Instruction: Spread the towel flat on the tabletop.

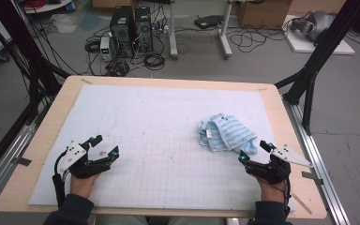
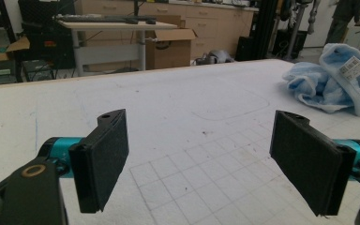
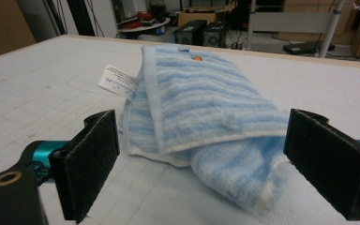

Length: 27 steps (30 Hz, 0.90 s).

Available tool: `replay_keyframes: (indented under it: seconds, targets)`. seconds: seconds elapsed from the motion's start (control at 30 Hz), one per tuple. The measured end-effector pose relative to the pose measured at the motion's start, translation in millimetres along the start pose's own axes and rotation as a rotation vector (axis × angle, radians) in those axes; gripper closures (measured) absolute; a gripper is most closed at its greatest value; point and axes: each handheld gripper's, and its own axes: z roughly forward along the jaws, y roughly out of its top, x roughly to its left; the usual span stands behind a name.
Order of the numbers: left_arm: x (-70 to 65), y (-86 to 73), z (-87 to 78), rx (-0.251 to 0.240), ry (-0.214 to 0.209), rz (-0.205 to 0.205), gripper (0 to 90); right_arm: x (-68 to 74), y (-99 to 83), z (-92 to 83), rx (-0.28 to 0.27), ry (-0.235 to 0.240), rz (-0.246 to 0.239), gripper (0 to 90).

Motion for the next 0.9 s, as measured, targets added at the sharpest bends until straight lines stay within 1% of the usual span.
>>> replay_keyframes:
  seconds: [0.17,0.23,0.33,0.4,0.5,0.57,0.63,0.73,0.77,0.83,0.9]
  targets:
    - [0.0,0.0,-0.3,0.003,-0.001,0.005,20.1,7.4,12.6,4.5,0.008,0.005,-0.013,9.7]
    - [-0.2,-0.1,-0.2,0.0,0.002,0.006,20.1,10.8,18.7,8.2,0.017,0.007,-0.035,9.7]
    - [0.0,-0.1,-0.3,0.001,0.0,0.004,20.1,15.4,27.9,16.6,0.037,0.003,-0.061,10.6]
    - [0.1,0.0,-0.2,0.001,0.0,0.004,20.2,17.2,34.0,23.3,0.052,0.004,-0.077,15.1]
    - [0.1,0.0,-0.1,0.001,0.0,0.002,20.2,20.3,40.9,35.8,0.076,0.004,-0.092,16.6]
    - [0.0,0.0,0.0,0.002,0.001,0.002,20.2,22.9,43.2,46.2,0.106,0.006,-0.108,21.6]
    - [0.1,0.0,-0.1,0.002,0.001,0.003,20.2,25.5,44.0,58.4,0.158,-0.015,-0.121,24.9]
    - [0.1,0.0,-0.1,0.003,0.0,0.003,20.3,26.7,43.6,73.6,0.209,-0.037,-0.139,31.4]
    - [0.1,0.0,-0.1,0.003,0.0,0.004,20.3,27.0,43.4,77.5,0.224,-0.039,-0.143,32.7]
    - [0.0,0.0,0.0,0.001,0.0,0.001,20.4,27.7,42.3,83.6,0.245,-0.034,-0.159,38.7]
    - [0.0,0.0,0.0,0.001,0.0,0.001,20.5,29.0,40.4,87.7,0.271,-0.047,-0.178,41.9]
